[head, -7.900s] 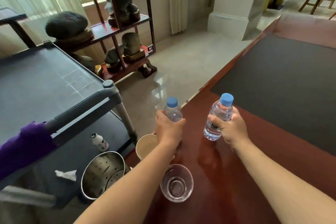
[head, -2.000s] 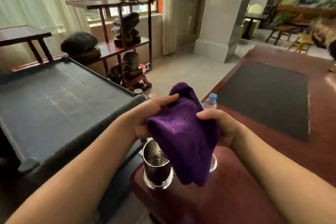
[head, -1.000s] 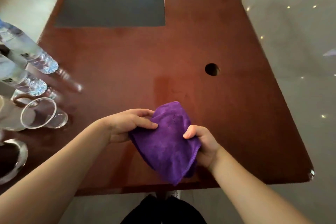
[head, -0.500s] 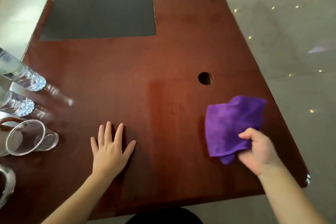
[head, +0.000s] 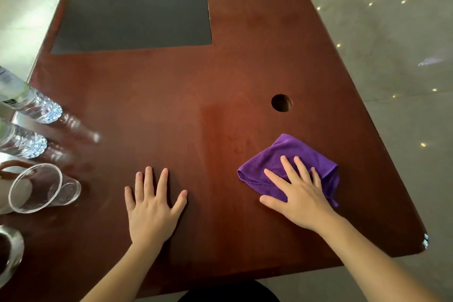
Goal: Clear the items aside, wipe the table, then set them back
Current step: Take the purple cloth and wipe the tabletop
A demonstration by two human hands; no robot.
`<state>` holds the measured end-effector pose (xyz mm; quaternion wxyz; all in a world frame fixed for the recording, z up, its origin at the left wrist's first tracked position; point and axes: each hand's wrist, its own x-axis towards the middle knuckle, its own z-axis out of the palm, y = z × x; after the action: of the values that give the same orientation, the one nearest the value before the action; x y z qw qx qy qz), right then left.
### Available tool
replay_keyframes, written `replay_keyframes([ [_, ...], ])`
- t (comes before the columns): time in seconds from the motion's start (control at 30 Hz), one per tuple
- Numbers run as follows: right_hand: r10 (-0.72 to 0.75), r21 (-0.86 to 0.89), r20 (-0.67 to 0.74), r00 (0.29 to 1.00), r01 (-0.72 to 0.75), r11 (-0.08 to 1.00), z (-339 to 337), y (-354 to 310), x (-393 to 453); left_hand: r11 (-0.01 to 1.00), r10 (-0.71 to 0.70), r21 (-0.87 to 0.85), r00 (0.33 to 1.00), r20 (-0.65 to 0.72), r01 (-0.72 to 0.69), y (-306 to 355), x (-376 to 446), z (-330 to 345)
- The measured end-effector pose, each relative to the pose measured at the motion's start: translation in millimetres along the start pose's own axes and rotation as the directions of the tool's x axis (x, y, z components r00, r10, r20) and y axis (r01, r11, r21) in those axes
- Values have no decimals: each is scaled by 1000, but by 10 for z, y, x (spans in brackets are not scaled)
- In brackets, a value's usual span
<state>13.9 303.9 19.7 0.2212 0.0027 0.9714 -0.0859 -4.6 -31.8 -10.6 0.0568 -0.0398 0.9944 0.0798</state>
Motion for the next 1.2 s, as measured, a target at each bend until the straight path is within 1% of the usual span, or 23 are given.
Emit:
replay_keyframes([
  [0.03,2,21,0,1000,-2,1000,-75,8,14,1000,1,1,1000,-5,-1,-6,-2,10],
  [0.07,19,64,-41,999,-17,998,-144,4,26,1000,3,-1,1000,-13,-3,-13,0,18],
  [0.1,45,130,-135,990,-27,991,-205,-7,33,1000,4,-4,1000,-21,-4,-16,2,28],
  [0.13,75,209,-283,956,-15,978,-258,-20,47,1000,3,-6,1000,-25,-3,-19,5,36],
  [0.17,102,256,-420,902,10,967,-296,-14,79,1000,0,-5,1000,-24,-1,-19,5,43],
  [0.2,136,281,-500,856,12,960,-317,-2,130,1000,-1,-2,1000,-23,1,-21,4,47],
  [0.23,181,299,-507,843,-25,954,-323,6,186,1000,-2,0,1000,-24,2,-21,3,51],
  [0.27,218,287,-466,858,-87,954,-306,5,243,1000,-2,2,1000,-26,2,-22,-1,53],
  [0.33,264,144,-317,911,-229,963,-206,-34,317,1000,2,4,1000,-30,-2,-23,-1,59],
  [0.4,296,29,-218,930,-298,954,-63,-103,326,1000,7,7,999,-35,-7,-26,1,69],
  [0.5,318,-22,-234,919,-332,943,57,-192,275,1000,4,4,999,-38,-4,-26,0,74],
  [0.73,312,-24,-282,907,-331,943,210,-170,72,1000,3,-2,999,-34,-3,-36,6,73],
  [0.8,343,37,-319,884,-350,936,238,-142,47,1000,0,-3,999,-33,0,-38,7,73],
  [0.9,459,147,-327,826,-435,888,209,-137,139,1000,-2,1,1000,-31,2,-35,0,77],
  [1.0,651,327,-276,707,-568,755,96,-196,417,1000,5,25,1000,-29,-4,-26,0,80],
  [1.07,742,446,-239,626,-608,656,-28,-287,675,999,6,38,1000,-23,-6,-17,2,76],
  [1.1,767,489,-220,603,-612,622,-92,-358,803,999,6,38,1000,-19,-6,-14,5,73],
  [1.13,777,519,-203,595,-608,601,-144,-454,921,999,7,37,1000,-15,-6,-15,5,72],
  [1.2,755,547,-201,625,-567,615,-213,-718,1145,1000,3,31,1000,-12,-2,-18,1,73],
])
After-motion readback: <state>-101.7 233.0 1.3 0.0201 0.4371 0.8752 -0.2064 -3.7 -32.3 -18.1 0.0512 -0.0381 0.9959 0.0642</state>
